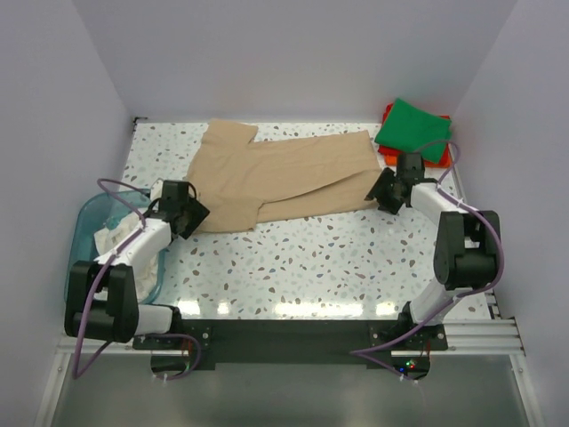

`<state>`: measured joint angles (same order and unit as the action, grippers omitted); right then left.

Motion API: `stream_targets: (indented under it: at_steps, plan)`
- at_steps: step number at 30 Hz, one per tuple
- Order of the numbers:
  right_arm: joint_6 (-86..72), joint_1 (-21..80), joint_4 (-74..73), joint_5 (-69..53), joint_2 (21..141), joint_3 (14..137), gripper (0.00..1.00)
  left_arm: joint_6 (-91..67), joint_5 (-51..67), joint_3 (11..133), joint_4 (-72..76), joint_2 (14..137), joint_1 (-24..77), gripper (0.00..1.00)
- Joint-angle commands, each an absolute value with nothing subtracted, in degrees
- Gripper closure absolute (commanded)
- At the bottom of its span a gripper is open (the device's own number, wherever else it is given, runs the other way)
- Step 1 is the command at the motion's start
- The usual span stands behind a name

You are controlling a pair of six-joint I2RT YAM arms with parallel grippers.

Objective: Fold and stack the t-shirts
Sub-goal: Fold the tshirt

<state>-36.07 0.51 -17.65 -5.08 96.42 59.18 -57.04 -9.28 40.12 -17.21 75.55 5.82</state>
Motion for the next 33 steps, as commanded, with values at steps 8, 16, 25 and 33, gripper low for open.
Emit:
stream_targets:
  at_steps: [8, 16, 25, 33]
  plan:
    - [-36.5, 1.9, -14.2, -6.0, 95.5, 58.1, 0.46, -57.3, -12.2, 41.5, -15.0, 80.3, 6.1, 0.41]
    - [-36.5, 1.8, -14.0, -6.8, 94.9, 57.9, 0.52, -55.4, -10.2, 43.3, -13.0, 82.4, 6.1, 0.66]
    - [-36.5, 1.8, -13.8, -7.6, 94.2, 57.9, 0.58, -54.1, -8.4, 46.9, -12.4, 83.1, 6.1, 0.98]
    - [-36.5, 1.8, -13.4, -8.4, 94.0, 57.8, 0.59, -53.3, -5.5, 59.2, -13.1, 90.1, 6.0, 1.00]
